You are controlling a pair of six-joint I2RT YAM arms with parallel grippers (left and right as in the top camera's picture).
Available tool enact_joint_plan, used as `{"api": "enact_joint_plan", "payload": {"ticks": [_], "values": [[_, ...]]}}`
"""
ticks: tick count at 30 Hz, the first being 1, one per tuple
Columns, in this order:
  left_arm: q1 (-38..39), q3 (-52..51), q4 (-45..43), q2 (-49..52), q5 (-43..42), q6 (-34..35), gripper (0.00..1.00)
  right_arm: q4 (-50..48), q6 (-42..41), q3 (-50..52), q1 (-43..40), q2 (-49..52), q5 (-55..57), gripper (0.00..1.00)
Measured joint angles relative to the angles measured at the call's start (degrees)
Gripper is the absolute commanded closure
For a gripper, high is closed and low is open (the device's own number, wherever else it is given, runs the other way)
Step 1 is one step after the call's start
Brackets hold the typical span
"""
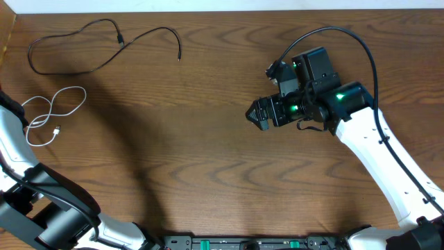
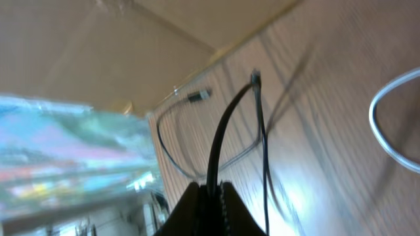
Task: Untangle cables
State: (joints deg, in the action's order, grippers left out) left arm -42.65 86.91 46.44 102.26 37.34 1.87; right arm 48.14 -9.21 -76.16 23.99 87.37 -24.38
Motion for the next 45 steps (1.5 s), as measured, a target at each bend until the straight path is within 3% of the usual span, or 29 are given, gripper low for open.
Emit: {"api": "enact_joint_plan", "payload": {"ticks": [7,11,17,25,35,36,38,39,45], "values": [[0.0,0.0,6.8,0.0,-13.3,10.0,0.93,0.2,0.0,0.0,0.0,0.0,0.0,0.01],[0.0,0.0,8.0,0.0,-27.4,12.0,0.92,1.2,0.0,0.0,0.0,0.0,0.0,0.01],[0.0,0.0,13.4,0.0,-38.4,13.2,0.92,1.8,0.0,0.0,0.0,0.0,0.0,0.01],[0.0,-0.3,21.3,0.0,-41.8,17.7,0.92,1.7,0.0,0.0,0.0,0.0,0.0,0.01],[0.0,-6.5,21.5,0.0,-42.2,20.7,0.88,1.9,0.0,0.0,0.0,0.0,0.0,0.01],[0.0,-6.8,21.5,0.0,-42.4,20.8,0.84,1.9,0.0,0.0,0.0,0.0,0.0,0.01],[0.0,-7.1,21.5,0.0,-42.4,20.6,0.57,1.9,0.0,0.0,0.0,0.0,0.0,0.01],[0.0,-7.2,21.4,0.0,-42.6,20.7,0.49,1.9,0.0,0.0,0.0,0.0,0.0,0.01],[0.0,-7.5,19.5,0.0,-42.9,21.3,0.36,1.9,0.0,0.0,0.0,0.0,0.0,0.01]]}}
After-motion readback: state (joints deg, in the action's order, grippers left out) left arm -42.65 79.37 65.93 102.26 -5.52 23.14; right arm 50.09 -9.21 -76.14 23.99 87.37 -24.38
